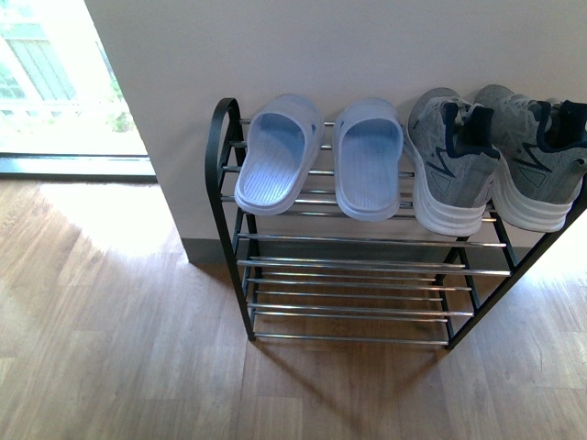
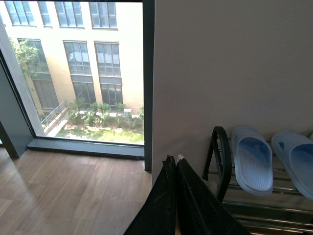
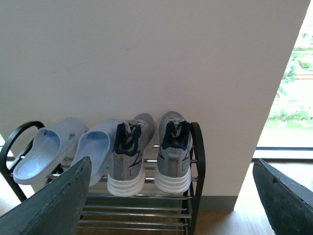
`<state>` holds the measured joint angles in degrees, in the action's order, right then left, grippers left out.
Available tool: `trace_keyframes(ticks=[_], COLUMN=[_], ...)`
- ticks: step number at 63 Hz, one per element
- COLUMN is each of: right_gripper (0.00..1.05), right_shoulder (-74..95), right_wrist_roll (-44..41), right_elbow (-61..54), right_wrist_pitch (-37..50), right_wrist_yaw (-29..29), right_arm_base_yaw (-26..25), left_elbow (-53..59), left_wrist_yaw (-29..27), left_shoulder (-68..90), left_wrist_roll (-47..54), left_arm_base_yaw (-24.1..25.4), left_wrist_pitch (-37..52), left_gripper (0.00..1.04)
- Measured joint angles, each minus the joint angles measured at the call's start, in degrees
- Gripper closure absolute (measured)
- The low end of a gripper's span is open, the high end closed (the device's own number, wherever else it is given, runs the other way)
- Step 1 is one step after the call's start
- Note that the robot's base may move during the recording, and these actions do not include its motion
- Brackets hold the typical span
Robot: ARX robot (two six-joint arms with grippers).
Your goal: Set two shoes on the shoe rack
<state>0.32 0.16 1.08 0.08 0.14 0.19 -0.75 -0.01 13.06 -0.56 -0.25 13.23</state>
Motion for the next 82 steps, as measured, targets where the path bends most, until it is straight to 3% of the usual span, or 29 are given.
trace_keyframes(ticks=[14,20,33,39,64,82], right_gripper=[0.09,0.09,0.09,0.09,0.09,0.09], right_shoulder=[0.00,0.00,-0.02,-0.04,-0.04,-0.07], right_wrist_roll=[0.00,0.00,0.00,0.00,0.00,0.00], right_elbow=[0.00,0.00,0.00,0.00,0.00,0.00], right_wrist_pitch=[0.00,0.00,0.00,0.00,-0.02,-0.09], right_wrist_yaw=[0.00,0.00,-0.02,-0.02,-0.02,-0.02], right_arm_base_yaw=[0.00,0.00,0.00,0.00,0.00,0.00], left_elbow=[-0.02,-0.02,-0.02,-0.02,-0.02,-0.02], left_wrist_yaw=[0.00,0.02,0.00,-0.02,0.00,0.00], left_shoulder=[-3.23,-10.45,-12.11,-12.15,-12.15,-12.15], left_wrist_roll=[0.00,0.00,-0.02,-0.02,0.00,0.11], left_arm_base_yaw=[0.00,0.00,0.07,0.07,0.07,0.07], left_wrist_pitch=[-3.32,-12.39,-13.25,-13.25,-13.25,-13.25], left_gripper=[1.03,1.03,1.03,0.80,0.09,0.09])
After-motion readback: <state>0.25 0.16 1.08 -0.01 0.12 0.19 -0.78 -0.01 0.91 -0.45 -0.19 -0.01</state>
